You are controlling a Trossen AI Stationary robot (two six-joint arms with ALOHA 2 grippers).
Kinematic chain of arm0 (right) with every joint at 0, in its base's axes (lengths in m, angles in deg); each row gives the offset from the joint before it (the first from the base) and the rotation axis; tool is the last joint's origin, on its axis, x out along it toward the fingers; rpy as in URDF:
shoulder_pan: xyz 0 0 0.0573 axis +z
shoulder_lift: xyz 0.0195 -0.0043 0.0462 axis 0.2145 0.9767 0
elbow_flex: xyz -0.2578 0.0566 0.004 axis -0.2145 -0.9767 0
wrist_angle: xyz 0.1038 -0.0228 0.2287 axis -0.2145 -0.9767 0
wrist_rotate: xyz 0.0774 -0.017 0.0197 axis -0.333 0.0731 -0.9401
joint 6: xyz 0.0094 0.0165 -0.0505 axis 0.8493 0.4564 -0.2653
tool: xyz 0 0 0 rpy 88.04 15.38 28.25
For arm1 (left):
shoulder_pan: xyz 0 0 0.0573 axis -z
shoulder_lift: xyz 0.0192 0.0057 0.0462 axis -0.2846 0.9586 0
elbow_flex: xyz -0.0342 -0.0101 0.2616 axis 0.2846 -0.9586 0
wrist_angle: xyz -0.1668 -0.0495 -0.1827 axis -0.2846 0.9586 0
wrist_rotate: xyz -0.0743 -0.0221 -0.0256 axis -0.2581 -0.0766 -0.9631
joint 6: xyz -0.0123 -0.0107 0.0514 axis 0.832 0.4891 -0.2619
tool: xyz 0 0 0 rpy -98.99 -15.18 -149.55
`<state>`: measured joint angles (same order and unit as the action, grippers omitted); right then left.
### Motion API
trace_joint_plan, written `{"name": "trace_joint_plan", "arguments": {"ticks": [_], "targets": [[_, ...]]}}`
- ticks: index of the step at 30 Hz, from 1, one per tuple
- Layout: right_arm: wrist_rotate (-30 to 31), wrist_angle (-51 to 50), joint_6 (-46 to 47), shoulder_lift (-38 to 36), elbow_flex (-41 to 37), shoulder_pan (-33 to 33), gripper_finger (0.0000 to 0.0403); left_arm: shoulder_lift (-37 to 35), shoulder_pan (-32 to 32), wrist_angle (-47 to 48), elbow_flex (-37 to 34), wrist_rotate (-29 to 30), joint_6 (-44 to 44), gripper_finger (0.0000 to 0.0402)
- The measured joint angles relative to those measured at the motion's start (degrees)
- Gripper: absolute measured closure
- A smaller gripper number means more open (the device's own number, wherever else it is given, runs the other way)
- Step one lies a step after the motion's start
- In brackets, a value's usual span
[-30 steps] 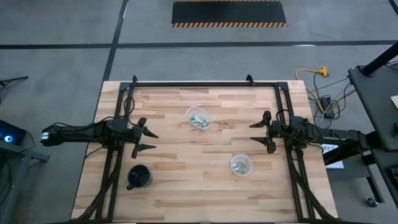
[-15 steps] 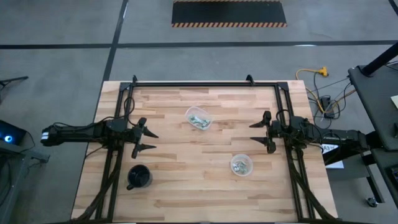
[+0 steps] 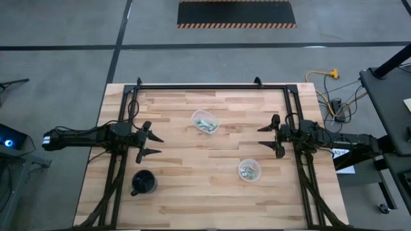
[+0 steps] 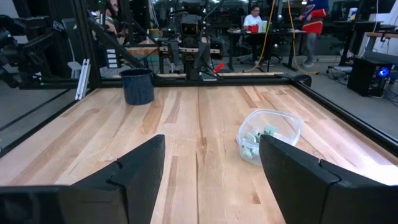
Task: Pick and place Stevia / Truvia into bins
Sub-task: Return to Home Position
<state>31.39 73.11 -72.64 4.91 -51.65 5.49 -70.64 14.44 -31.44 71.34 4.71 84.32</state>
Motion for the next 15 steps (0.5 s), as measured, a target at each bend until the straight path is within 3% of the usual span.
{"name": "trace_joint_plan", "arguments": {"ticks": [15], "targets": [[0.00,0.02,0.02,-0.02,0.00,-0.01,0.0151,0.01,0.00,0.00,0.00,-0.01,0.00,0.0193]]}}
